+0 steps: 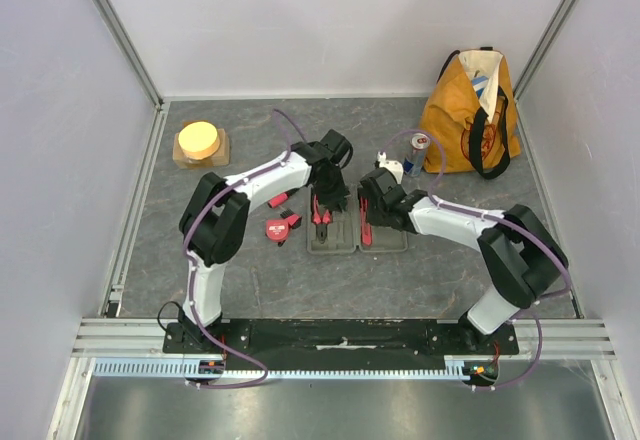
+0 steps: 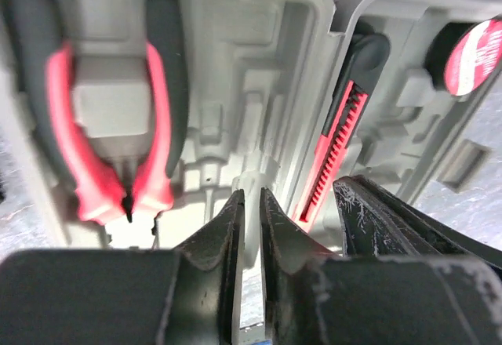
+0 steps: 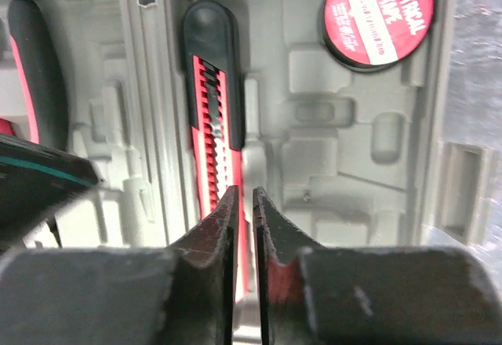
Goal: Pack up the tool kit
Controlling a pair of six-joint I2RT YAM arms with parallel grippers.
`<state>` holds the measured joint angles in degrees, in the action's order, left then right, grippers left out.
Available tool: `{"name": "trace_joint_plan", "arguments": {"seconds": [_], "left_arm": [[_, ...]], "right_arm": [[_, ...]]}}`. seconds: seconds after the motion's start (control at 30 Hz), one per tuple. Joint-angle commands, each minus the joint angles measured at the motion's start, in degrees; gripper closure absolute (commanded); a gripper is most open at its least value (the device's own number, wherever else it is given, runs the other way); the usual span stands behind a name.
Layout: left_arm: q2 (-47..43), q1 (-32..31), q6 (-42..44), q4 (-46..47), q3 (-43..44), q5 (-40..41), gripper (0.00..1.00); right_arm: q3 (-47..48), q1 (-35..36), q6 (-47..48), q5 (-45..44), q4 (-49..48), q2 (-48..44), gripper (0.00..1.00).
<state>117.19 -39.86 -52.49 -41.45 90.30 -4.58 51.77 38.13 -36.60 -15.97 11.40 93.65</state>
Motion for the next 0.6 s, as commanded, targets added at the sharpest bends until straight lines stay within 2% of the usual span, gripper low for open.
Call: {"name": "trace_joint_plan", "arguments": {"seconds": [0.0, 0.1, 0.23, 0.4, 0.47, 0.57], "left_arm": [[-8.5, 2.2, 2.8, 0.0, 1.2, 2.5, 0.8], [-11.8, 3.6, 4.9, -0.9, 0.3, 4.4, 0.72], [-16.1, 6.7, 9.0, -2.0, -3.1, 8.5, 0.66], [-20.4, 12.1, 16.0, -0.4, -8.9, 9.0, 0.63], [-20.3, 13.2, 21.8, 0.9, -10.2, 7.5, 0.59], [-18.6, 13.8, 27.5, 0.5, -10.2, 10.6, 0.56]], "right_arm": [[4.7, -0.1, 0.8, -3.6, 9.3, -5.4, 0.79], [6.8, -0.1, 1.6, -4.3, 11.2, -7.6, 0.68], [7.0, -0.1, 2.1, -3.8, 12.1, -10.1, 0.55], [6.9, -0.1, 1.8, -2.9, 12.1, -12.1, 0.49], [7.0, -0.1, 1.7, -2.8, 12.0, -12.3, 0.48], [7.3, -0.1, 1.4, -3.1, 12.0, -12.3, 0.47]]}}
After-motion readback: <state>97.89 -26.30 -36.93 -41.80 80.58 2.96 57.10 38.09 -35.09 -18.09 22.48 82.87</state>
